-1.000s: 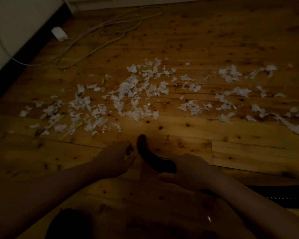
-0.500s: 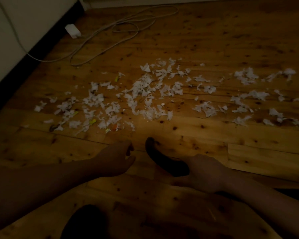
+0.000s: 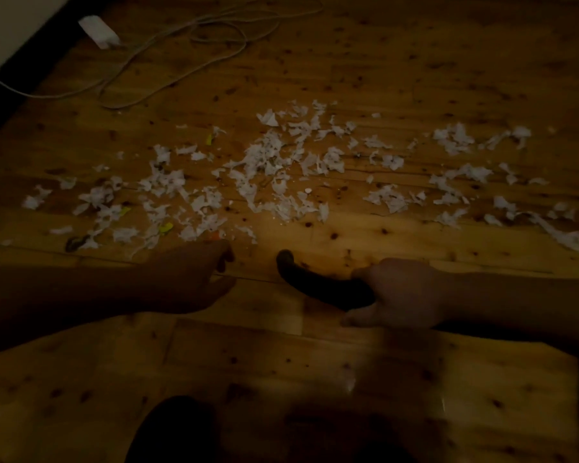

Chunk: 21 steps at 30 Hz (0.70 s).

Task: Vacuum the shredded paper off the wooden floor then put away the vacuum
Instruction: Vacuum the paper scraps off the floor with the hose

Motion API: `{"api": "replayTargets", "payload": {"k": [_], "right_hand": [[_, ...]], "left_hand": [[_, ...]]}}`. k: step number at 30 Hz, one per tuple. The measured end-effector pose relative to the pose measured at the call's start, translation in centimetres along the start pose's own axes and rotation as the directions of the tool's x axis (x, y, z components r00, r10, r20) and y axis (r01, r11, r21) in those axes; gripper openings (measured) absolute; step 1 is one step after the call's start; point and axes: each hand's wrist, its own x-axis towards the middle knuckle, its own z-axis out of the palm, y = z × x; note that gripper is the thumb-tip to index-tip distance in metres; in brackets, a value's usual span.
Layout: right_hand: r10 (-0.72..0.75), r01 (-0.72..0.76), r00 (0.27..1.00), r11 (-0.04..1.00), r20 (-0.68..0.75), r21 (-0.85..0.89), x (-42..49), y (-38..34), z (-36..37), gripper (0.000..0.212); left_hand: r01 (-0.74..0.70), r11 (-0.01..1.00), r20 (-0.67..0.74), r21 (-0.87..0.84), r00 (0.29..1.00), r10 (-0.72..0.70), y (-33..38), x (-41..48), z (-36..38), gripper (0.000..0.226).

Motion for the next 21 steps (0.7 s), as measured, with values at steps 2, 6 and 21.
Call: {"api": "replayTargets", "payload": {"k": [2, 6, 21], "right_hand": [[0.024, -0.025, 1.0, 0.999, -0.012, -0.026, 0.2, -0.5, -0.2, 0.037], [0.025, -0.025, 1.0, 0.999, 0.0, -0.023, 1.3, -2.9, 0.0, 0.043], [0.054, -0.068, 0.984, 0.995, -0.172, -0.074, 4.5, -7.8, 5.6, 0.056]], "left_hand": [[0.012, 1.0, -0.004, -0.024, 1.0, -0.013, -1.1, -0.1, 0.3, 0.046], [0.027, 0.992, 0.067, -0.12, 0.998, -0.019, -2.5, -1.1, 1.8, 0.043], [0.015, 0.985, -0.103, -0.174, 0.994, -0.033, -7.6, -0.2, 5.5, 0.04]]}}
